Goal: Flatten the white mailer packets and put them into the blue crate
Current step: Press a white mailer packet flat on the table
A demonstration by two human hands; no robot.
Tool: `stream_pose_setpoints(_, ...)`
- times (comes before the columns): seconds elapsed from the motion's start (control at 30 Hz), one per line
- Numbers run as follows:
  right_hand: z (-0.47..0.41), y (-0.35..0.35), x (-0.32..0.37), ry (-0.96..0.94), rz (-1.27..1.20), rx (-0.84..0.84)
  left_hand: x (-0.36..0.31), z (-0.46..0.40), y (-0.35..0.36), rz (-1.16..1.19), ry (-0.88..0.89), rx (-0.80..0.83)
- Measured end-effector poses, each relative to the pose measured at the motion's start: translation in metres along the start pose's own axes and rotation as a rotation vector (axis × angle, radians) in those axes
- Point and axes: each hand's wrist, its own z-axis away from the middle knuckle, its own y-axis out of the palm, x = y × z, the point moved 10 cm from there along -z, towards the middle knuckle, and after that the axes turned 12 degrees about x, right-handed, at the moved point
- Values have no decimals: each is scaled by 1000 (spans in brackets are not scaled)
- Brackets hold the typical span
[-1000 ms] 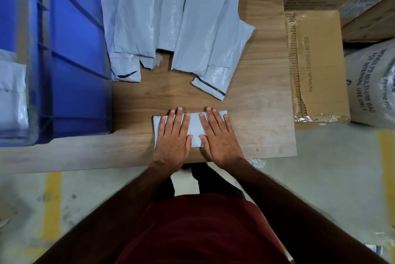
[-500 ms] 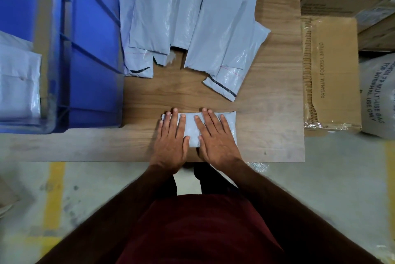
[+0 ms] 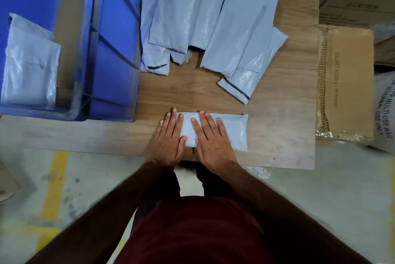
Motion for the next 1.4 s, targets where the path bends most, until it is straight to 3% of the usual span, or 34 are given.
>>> stream_pose_setpoints(0.17,-1,-4,0,-8,-24,-3,-7,2,-8,-94,-42,-21)
stream_pose_setpoints(0.27,11,-15,-15,38,-86,-59,-32,0,-16,-121,53,-72)
stream_pose_setpoints(0.37,32,-17,-44,154,-88,-101,-54,-6,-2,-178,173,-9)
stream_pose_setpoints(0.57,30,-15,-53,127,-106,-73,-62,-10,-1,-193,132,21)
stream_pose_setpoints(0.73,52,-9,-86,347,-214,-124,-84,-12,6,-207,266,32)
stream_pose_setpoints(1.07,50,-5,-87,319,-215,-46,-83,-13,2,-222,300,93)
stream_pose_setpoints(1.27,60,-4,-57,34,-3,57,-57,-3,-11,-318,290,103)
stream_pose_setpoints(1.4,50,-6,-59,95,54,100,-61,-6,-17,-346,322,104)
